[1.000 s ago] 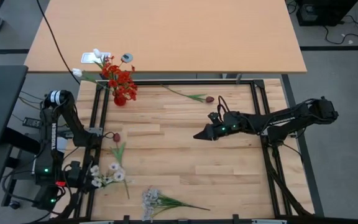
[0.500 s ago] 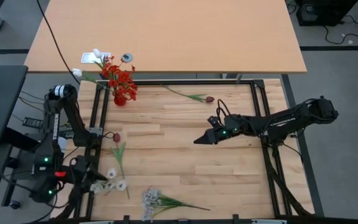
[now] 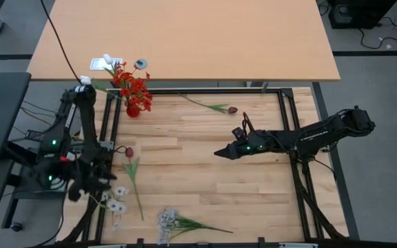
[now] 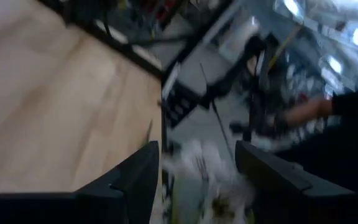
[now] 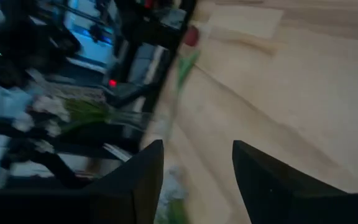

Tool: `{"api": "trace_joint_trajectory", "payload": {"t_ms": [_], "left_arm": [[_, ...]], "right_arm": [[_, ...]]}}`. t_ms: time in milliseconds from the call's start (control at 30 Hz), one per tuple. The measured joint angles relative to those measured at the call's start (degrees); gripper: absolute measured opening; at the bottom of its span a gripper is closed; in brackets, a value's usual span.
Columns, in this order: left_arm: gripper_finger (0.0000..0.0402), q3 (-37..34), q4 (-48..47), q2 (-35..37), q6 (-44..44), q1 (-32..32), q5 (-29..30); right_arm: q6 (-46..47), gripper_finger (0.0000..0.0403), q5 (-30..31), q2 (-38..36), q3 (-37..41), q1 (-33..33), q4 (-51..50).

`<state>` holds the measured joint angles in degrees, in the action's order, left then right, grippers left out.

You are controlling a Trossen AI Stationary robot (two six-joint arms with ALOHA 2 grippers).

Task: Sort flowers into vase by color
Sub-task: Put the right white flowers into the transparent vase, then put the top red tulip into the transparent vase

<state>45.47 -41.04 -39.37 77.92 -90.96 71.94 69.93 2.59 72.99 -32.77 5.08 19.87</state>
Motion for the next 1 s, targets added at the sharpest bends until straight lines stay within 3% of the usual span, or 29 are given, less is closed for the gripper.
{"api": "trace_joint_trajectory", "payload": {"t_ms": [133, 333, 433, 600, 733, 1000], "left_arm": [[0.0217, 0.4, -0.6, 5.6, -3.0, 0.9, 5.4], [0.0217, 6.0, -1.8, 4.8, -16.4, 1.2, 16.9], [0.0217, 8.5, -2.0, 5.1, -21.5, 1.3, 18.4], [0.0217, 10.4, -0.1, 4.4, -24.0, 2.9, 18.2], [0.0217, 10.4, 2.9, 2.5, -27.7, 7.4, 16.5], [0.0217, 10.4, 11.1, -3.1, -33.5, 23.2, 0.7]], "right_arm": [[-3.7, 0.0199, 0.6, 0.0, 0.0, -1.6, -5.0], [-8.9, 0.0198, -2.4, 0.0, 0.0, -10.3, -9.9], [-12.2, 0.0196, -4.7, 0.0, 0.0, -15.5, -11.5], [-21.9, 0.0188, -8.9, 0.0, -3.8, -23.7, -21.5], [-33.5, 0.0183, -8.0, 0.1, -10.1, -28.9, -32.1], [-54.0, 0.0181, -10.1, 9.6, -21.1, -38.7, -43.6]]}}
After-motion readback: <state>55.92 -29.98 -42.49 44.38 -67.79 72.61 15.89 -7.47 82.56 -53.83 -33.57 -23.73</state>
